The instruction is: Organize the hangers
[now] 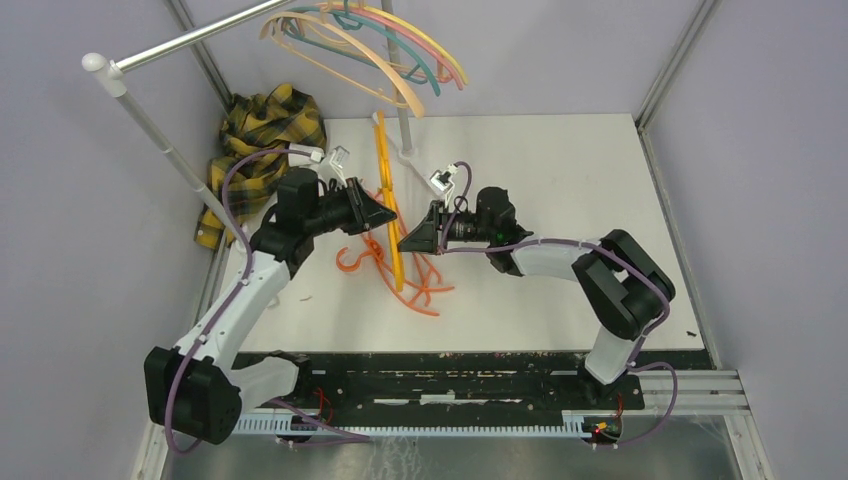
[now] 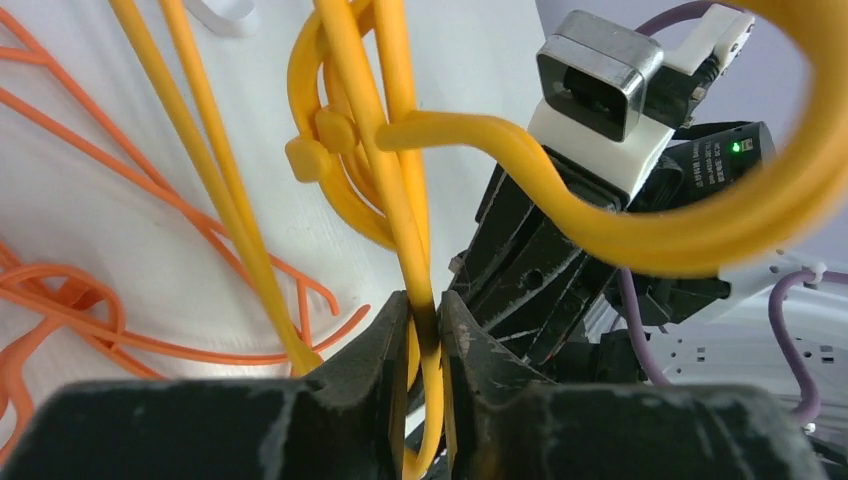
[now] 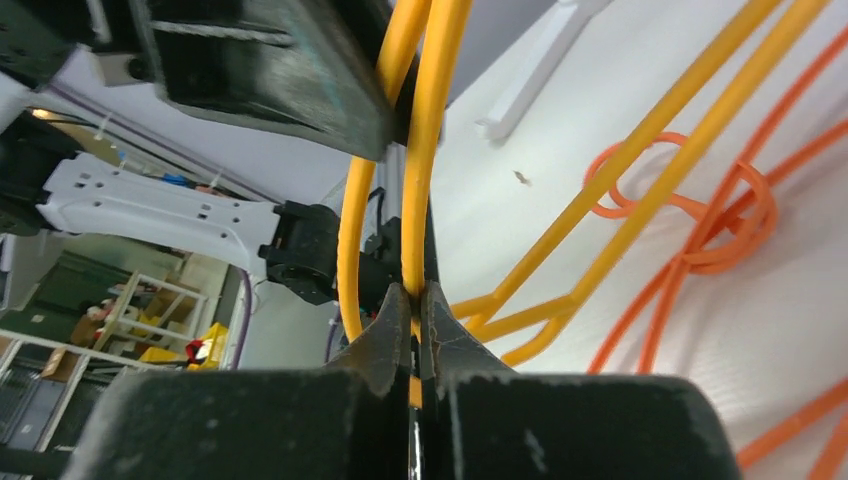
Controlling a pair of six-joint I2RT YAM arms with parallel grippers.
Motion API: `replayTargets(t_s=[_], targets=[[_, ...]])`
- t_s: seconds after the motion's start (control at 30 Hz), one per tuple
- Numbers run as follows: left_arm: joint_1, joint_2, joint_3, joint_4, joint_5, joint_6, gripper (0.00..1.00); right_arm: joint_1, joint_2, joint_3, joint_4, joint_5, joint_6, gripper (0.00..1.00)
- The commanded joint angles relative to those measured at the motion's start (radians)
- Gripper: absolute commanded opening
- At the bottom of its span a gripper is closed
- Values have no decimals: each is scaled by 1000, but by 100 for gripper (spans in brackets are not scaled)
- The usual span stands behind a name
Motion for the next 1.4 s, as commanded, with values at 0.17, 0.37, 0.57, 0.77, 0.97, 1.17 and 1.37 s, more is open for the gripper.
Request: replayTargets(t_s=[0.17, 0.37, 0.57, 0.77, 0.97, 1.17, 1.37], targets=[[1, -82, 106, -204, -83, 185, 26, -25, -106, 7, -384, 186, -293, 0], [1, -84, 51, -174, -85, 165, 30, -25, -92, 18, -383, 148, -289, 1], [2, -91, -100, -18, -48, 126, 47, -23, -101, 14, -329, 118, -247, 1], [2, -95, -181, 70, -44, 98, 51, -15, -117, 40, -317, 94, -224, 1], [3, -88, -207, 123, -42, 67, 52, 4, -108, 67, -301, 75, -196, 1], [2, -82, -213, 176, -31, 29, 51, 22, -96, 83, -300, 78, -190, 1], [2, -58, -234, 204, -17, 17, 35, 26, -97, 97, -301, 76, -186, 1]])
